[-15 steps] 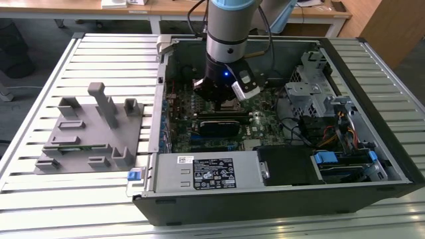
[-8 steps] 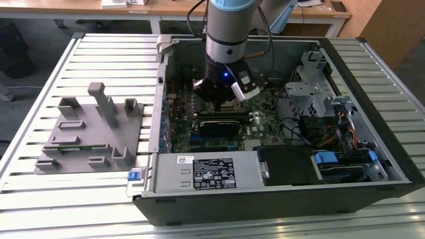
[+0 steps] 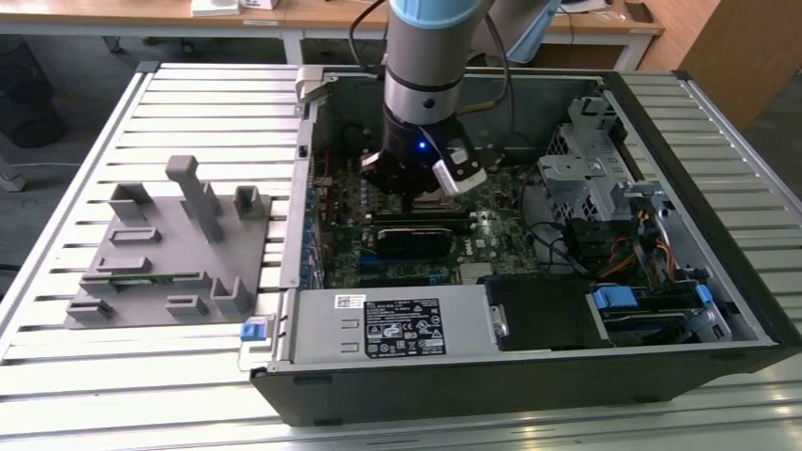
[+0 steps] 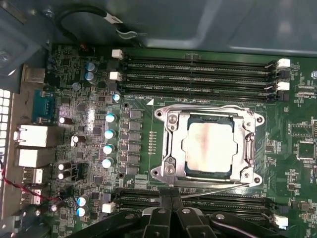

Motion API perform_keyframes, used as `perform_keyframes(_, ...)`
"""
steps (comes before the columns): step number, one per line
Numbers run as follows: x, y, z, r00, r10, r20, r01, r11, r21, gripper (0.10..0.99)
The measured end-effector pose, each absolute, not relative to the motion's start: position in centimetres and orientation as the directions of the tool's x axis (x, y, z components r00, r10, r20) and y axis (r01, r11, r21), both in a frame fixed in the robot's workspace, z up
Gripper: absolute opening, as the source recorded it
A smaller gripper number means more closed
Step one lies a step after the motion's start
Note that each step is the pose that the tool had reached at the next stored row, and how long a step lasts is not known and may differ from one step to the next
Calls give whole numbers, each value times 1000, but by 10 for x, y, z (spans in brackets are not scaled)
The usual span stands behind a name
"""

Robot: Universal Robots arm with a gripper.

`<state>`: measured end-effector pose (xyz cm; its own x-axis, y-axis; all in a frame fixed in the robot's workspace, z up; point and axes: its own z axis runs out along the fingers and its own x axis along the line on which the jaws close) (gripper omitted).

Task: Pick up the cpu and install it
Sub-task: 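Install the second cpu locking lever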

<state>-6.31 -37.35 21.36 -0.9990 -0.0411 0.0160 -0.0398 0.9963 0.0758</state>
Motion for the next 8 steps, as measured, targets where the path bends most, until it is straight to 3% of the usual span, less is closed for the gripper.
perform_keyframes(8, -63, -374, 206, -999, -42, 14, -40, 993, 115, 106)
